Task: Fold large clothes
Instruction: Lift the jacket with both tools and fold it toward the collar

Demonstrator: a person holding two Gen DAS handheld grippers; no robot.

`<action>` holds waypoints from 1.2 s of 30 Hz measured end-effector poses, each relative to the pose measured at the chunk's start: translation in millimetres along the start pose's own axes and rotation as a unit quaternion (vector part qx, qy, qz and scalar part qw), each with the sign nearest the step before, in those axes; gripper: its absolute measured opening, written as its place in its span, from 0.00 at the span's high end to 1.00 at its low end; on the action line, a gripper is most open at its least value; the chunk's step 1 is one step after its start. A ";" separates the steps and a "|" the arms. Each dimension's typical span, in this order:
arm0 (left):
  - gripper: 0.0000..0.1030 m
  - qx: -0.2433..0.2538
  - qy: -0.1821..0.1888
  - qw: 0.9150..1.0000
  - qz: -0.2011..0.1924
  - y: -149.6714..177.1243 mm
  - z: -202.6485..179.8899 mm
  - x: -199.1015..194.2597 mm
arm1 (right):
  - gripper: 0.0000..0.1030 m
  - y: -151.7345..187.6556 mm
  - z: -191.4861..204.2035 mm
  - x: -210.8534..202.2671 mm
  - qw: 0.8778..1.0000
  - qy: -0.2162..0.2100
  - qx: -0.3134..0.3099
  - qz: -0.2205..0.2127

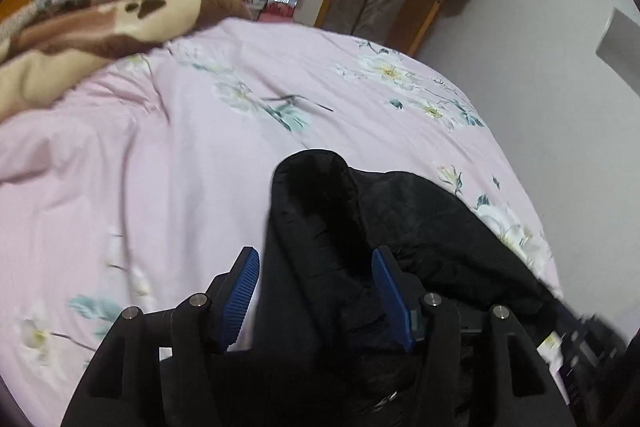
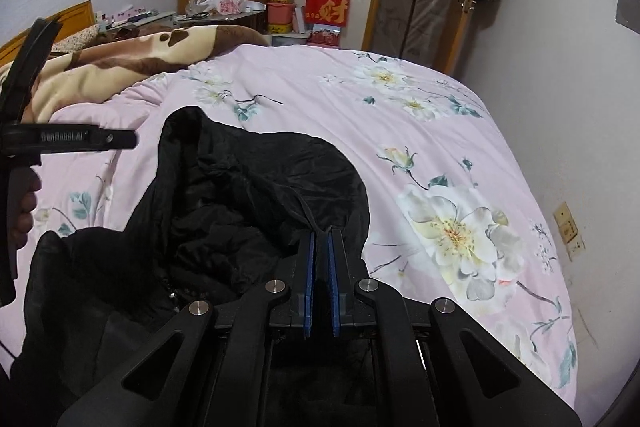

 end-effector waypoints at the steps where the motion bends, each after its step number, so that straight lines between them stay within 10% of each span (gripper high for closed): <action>1: 0.39 -0.007 0.006 1.000 0.004 -3.4 -4.5 7.4 | 0.94 1.6 -2.0 1.9 1.000 -0.003 0.003 0.000; 11: 0.33 -0.033 -0.020 0.997 0.062 -0.5 -30.4 77.8 | 0.94 18.3 -16.1 8.3 0.999 -0.029 0.010 -0.008; 15: 0.97 -0.032 -0.041 0.997 0.063 0.8 -29.0 85.0 | 0.94 21.6 -21.4 11.1 0.999 -0.035 0.021 -0.010; 25: 0.98 -0.051 -0.012 0.998 0.025 1.1 -2.0 46.9 | 0.94 29.4 -9.2 -0.7 0.999 -0.038 -0.004 -0.009; 28: 0.81 -0.090 0.044 0.994 0.045 -4.4 3.6 53.0 | 0.94 31.2 -5.0 -0.1 0.999 -0.031 -0.018 -0.001; 30: 0.34 -0.068 0.041 0.996 0.041 -5.6 -6.7 57.7 | 0.94 31.3 -4.1 1.1 0.999 -0.032 -0.020 -0.001; 31: 0.26 -0.056 0.041 0.997 0.038 -4.7 -12.8 59.9 | 0.94 31.2 -4.5 1.9 0.999 -0.034 -0.020 -0.003; 36: 0.25 -0.028 -0.001 0.998 0.054 -7.4 -32.9 90.2 | 0.94 33.9 -9.9 7.7 0.999 -0.043 -0.016 -0.006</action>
Point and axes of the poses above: each gripper's, at about its wrist camera, not at the fingertips, and x roughly the way its jaws point, z to its left, y to its underside, the point moved 2 cm from there along x, roughly the way its jaws point, and after that the axes turned 13 degrees about -y, right-handed, at the moved point
